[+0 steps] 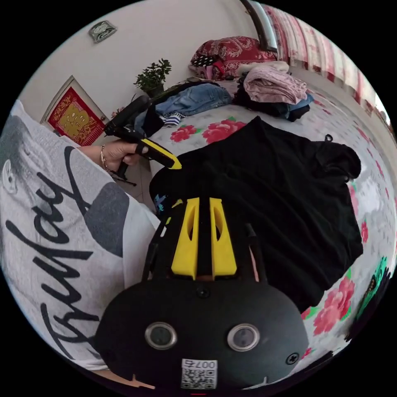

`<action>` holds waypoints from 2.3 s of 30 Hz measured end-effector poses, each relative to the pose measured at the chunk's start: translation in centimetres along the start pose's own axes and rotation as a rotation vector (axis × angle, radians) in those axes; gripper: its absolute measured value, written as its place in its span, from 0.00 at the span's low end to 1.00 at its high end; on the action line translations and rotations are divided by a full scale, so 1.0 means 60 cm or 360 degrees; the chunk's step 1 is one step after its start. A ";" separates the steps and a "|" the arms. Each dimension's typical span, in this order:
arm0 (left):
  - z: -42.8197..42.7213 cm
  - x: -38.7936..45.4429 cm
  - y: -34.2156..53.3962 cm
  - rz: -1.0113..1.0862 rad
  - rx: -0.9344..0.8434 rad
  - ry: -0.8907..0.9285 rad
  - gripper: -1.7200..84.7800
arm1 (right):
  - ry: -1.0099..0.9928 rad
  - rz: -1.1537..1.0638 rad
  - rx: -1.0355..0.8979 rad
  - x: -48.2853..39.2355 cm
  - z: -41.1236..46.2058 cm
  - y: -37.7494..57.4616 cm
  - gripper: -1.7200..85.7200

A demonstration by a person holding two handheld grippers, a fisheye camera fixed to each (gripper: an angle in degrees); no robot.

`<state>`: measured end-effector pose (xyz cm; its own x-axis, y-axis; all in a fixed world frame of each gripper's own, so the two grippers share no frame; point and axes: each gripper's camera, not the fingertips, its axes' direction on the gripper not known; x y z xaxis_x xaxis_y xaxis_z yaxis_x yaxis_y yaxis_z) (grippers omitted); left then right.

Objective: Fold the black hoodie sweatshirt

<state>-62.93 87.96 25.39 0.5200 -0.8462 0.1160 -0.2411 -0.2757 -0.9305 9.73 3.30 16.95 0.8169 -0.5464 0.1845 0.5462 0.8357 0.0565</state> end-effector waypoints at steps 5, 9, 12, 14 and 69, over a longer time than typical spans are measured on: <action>0.008 0.036 -0.034 0.0153 0.0014 0.0055 0.10 | 0.0539 0.0687 0.0005 0.110 -0.043 0.108 0.09; 0.019 0.094 -0.091 0.0334 0.0000 0.0063 0.11 | 0.0770 0.0946 -0.0063 0.164 -0.048 0.169 0.11; 0.025 0.167 -0.168 0.0543 -0.0005 0.0065 0.11 | 0.0824 0.0912 -0.0161 0.183 -0.027 0.172 0.11; 0.040 0.246 -0.243 0.0750 -0.0051 0.0067 0.12 | 0.0799 0.0856 -0.0149 0.188 -0.015 0.168 0.11; 0.118 0.191 -0.223 0.0564 -0.0604 -0.0021 0.17 | 0.0217 -0.0095 -0.0185 0.125 0.074 -0.040 0.09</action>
<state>-47.96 85.20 36.72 0.3624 -0.9124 -0.1901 -0.6832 -0.1214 -0.7200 13.71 -2.53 22.56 0.7955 -0.6040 0.0490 0.6060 0.7938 -0.0517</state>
